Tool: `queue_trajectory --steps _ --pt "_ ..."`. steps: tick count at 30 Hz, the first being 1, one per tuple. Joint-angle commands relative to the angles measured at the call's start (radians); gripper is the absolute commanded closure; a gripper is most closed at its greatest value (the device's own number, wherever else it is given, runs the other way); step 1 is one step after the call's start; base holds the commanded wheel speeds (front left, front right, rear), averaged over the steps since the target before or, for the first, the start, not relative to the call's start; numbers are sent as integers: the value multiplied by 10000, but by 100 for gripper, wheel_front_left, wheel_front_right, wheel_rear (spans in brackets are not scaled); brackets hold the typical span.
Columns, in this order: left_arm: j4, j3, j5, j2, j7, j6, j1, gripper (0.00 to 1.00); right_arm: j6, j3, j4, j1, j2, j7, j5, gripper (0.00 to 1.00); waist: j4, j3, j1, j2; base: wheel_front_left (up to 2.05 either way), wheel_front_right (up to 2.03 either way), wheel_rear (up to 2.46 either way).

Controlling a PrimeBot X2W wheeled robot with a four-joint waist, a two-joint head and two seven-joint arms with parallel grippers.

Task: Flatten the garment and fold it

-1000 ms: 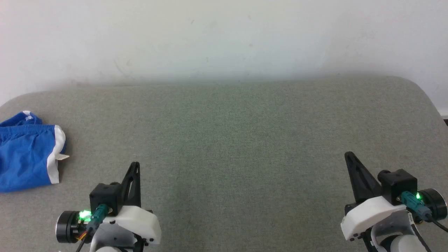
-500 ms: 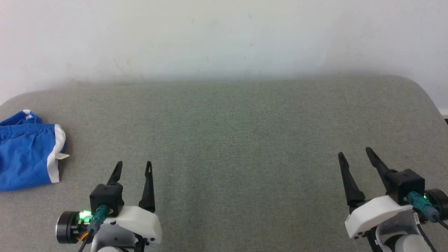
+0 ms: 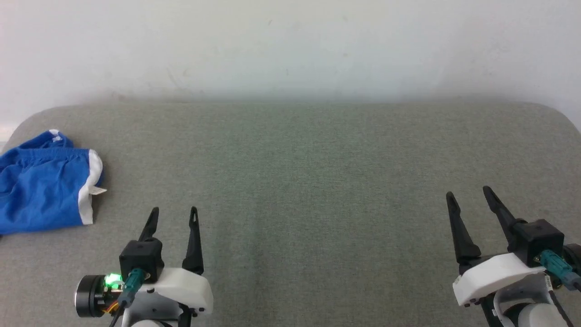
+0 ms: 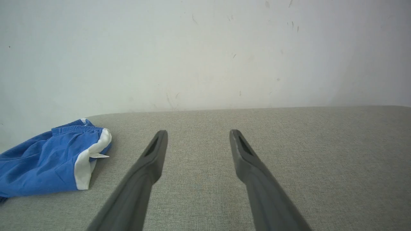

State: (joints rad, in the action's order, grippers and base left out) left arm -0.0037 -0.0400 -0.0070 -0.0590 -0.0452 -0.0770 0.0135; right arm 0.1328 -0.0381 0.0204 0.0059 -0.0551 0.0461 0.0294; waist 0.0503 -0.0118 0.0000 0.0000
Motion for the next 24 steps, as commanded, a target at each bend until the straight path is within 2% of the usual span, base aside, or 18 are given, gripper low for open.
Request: queue_trajectory --steps 1,24 --pt "-9 -56 17 -56 -98 -129 -128 0 -4 -80 81 49 12 99 73 0 162 -22 0 0 0 0 0" --pt "-67 -129 -46 -145 -580 -855 -189 0 -8 -349 268 121 21 579 136 0 1801 -179 0 0 0 0 0"
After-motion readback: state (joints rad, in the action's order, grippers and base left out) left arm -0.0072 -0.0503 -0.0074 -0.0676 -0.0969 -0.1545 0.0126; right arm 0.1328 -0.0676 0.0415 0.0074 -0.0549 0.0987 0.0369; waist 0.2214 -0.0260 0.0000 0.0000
